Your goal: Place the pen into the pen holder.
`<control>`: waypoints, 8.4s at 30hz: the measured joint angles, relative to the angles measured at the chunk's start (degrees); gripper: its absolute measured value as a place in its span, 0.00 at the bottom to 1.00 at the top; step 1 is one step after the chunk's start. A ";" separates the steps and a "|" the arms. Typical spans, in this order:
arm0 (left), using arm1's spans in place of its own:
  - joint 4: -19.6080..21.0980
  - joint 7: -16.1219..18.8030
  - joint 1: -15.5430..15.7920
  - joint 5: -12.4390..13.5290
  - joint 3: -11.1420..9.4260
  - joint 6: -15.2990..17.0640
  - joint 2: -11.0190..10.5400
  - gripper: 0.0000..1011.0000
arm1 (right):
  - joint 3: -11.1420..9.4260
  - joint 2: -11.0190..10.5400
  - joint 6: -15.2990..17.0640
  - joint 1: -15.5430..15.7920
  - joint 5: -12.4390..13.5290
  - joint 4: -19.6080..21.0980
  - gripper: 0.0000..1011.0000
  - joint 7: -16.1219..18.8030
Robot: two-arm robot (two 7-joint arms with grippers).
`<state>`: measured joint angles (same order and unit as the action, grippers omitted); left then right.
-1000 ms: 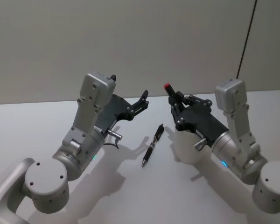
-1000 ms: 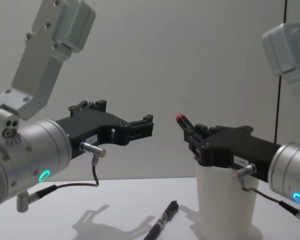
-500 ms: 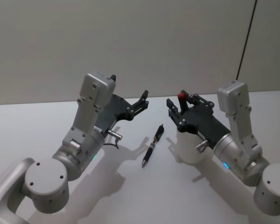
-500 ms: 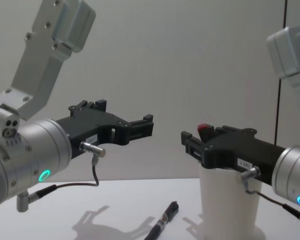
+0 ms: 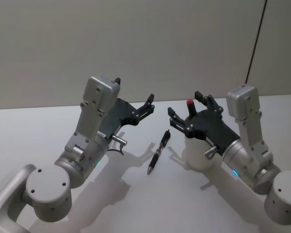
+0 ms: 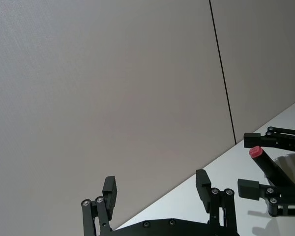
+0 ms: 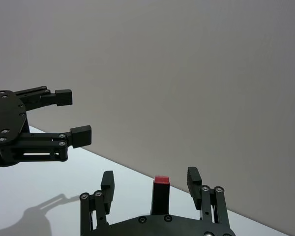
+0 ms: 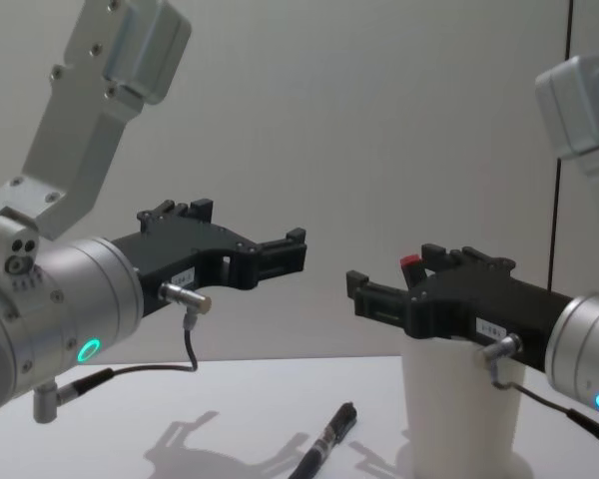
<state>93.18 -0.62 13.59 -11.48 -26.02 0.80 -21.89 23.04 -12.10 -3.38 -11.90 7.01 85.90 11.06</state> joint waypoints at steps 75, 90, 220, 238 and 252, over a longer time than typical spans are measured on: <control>0.11 -0.10 -0.05 -0.34 0.00 0.47 0.07 0.99 | -11.02 -17.90 2.53 16.37 8.73 17.57 0.99 -13.73; 4.67 -1.91 -1.82 -4.16 0.06 9.32 -0.90 0.99 | -11.37 -18.36 17.17 17.04 -0.31 14.02 0.99 -19.81; -0.49 -4.08 -3.97 -4.16 -1.43 22.93 4.58 0.99 | -20.38 -19.12 -12.62 24.66 11.78 23.93 0.99 -21.30; -0.63 -4.50 -4.95 -4.29 -1.21 22.86 4.17 0.99 | -20.38 -19.11 -12.61 24.66 11.78 23.93 0.99 -21.31; -0.48 -4.52 -5.48 -3.93 -1.04 22.38 3.99 0.98 | -20.38 -19.12 -12.61 24.66 11.77 23.93 0.99 -21.31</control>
<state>92.70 -5.15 8.10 -15.41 -27.06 23.17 -17.90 2.66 -31.22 -16.00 12.76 18.78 109.83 -10.25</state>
